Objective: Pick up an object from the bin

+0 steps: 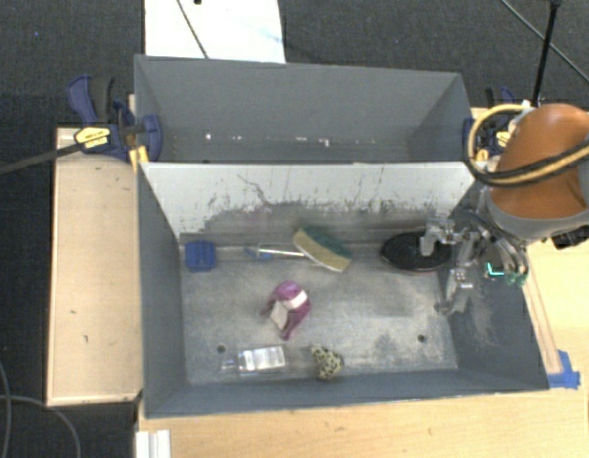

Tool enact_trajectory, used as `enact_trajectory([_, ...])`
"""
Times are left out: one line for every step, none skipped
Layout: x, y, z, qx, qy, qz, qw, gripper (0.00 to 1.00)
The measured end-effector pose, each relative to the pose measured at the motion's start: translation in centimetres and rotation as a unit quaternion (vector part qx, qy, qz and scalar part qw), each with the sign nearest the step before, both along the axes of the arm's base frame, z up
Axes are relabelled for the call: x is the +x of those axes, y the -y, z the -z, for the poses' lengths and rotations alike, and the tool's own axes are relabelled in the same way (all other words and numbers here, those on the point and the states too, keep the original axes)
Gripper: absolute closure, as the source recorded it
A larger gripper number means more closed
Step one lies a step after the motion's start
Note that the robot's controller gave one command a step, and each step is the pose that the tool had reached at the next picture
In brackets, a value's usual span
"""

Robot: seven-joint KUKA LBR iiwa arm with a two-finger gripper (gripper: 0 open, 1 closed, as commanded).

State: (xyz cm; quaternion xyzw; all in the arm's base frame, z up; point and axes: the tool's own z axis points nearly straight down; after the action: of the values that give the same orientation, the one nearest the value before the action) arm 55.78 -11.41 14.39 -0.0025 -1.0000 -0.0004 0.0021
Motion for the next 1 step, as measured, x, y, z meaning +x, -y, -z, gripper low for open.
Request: enact_trajectory([2.14, 3.28, 7.00, -0.001, 0.0099, 0.004, 0.9999, 0.00])
